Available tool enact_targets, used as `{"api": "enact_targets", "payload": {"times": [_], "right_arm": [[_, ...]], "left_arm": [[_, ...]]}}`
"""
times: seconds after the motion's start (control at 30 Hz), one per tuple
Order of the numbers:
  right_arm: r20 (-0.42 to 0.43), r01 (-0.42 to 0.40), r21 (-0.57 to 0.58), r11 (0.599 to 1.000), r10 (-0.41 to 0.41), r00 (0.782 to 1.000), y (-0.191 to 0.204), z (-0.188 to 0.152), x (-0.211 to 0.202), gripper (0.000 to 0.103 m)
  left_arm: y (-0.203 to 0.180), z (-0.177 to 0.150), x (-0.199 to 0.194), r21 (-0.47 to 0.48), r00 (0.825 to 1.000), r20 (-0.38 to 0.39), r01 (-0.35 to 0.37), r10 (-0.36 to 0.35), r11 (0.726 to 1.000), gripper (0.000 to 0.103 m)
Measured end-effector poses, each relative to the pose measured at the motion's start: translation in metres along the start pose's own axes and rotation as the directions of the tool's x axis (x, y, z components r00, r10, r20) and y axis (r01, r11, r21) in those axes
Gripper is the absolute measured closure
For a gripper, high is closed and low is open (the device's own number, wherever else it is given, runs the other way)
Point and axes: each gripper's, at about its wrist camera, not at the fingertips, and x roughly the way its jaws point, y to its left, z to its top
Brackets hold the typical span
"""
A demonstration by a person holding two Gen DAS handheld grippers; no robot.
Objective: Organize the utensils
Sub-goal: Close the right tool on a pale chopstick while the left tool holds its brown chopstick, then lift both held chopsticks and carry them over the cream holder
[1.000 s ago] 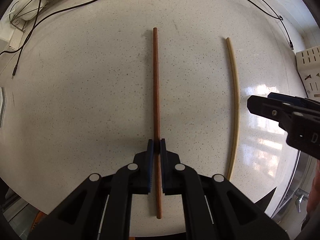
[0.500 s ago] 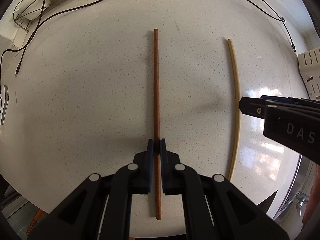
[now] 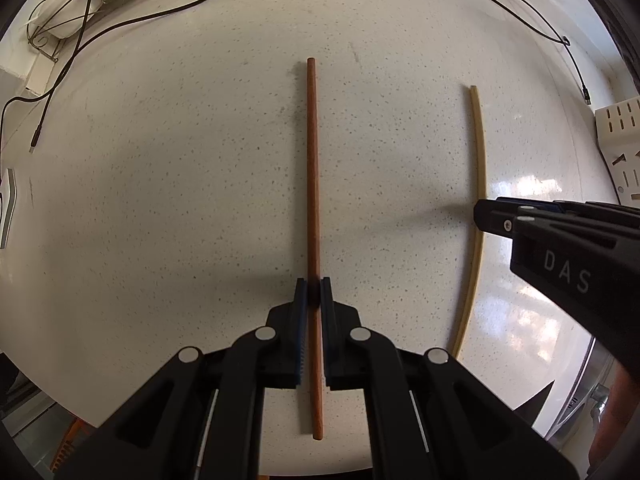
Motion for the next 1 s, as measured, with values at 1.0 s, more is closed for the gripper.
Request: {"api": "enact_targets", "payload": {"times": [1.0], "right_arm": [[-0.018, -0.034, -0.08, 0.996, 0.033, 0.999, -0.048, 0.008, -0.004, 0.097]], "left_arm": [[-0.005, 0.013, 0.004, 0.023, 1.0, -0.018, -0.013, 0.014, 1.0, 0.097]]}}
